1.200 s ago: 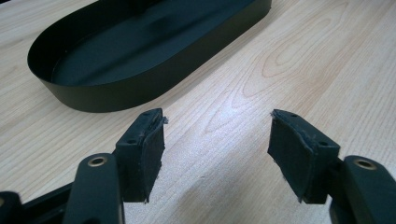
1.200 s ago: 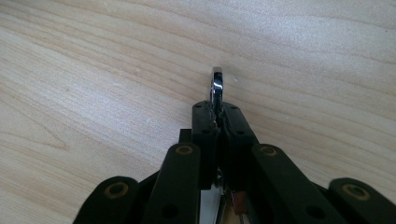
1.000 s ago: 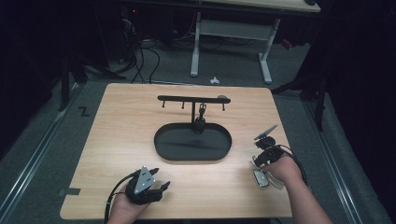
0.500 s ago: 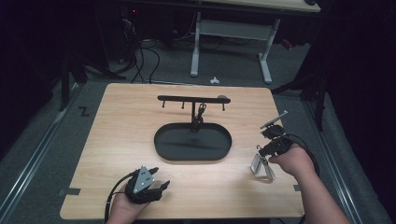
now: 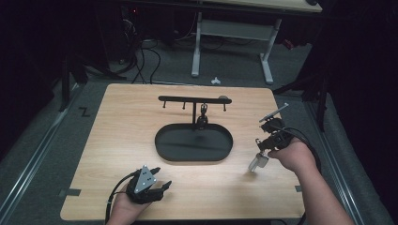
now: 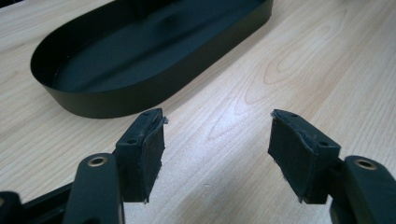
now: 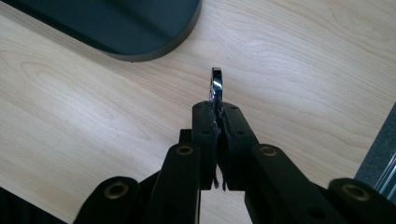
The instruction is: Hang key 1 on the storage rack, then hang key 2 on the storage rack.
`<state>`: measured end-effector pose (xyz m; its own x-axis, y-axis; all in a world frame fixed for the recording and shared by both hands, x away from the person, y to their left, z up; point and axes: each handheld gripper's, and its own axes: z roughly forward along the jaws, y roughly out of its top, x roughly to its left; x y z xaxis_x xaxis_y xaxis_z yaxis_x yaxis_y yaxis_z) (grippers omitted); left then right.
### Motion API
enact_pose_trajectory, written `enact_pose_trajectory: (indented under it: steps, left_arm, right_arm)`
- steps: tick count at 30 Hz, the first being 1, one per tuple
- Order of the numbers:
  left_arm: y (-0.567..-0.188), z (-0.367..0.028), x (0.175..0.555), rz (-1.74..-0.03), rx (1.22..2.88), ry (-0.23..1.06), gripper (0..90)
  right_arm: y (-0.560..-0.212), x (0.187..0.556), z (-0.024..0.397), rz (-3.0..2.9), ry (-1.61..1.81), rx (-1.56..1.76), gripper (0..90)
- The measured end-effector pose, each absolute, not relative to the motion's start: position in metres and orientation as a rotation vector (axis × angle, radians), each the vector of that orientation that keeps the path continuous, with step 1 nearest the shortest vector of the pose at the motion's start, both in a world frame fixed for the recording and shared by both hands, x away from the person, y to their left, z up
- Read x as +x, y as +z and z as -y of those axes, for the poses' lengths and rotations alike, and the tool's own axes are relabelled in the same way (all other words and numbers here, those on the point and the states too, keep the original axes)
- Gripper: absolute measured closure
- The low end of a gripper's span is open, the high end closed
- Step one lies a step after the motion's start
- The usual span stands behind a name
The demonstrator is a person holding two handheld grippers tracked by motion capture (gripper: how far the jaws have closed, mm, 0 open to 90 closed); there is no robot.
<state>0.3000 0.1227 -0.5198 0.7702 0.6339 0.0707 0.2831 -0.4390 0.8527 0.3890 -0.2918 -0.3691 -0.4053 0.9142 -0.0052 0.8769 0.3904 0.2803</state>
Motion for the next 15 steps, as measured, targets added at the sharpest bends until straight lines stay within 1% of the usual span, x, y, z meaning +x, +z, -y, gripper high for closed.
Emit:
enact_pose_trajectory:
  steps: [15]
  left_arm:
    - [-0.520, -0.121, 0.301, -0.682, 2.053, 0.474, 36.1]
  right_arm:
    - [-0.360, 0.402, 0.261, -2.524, 0.363, 1.528, 86.3]
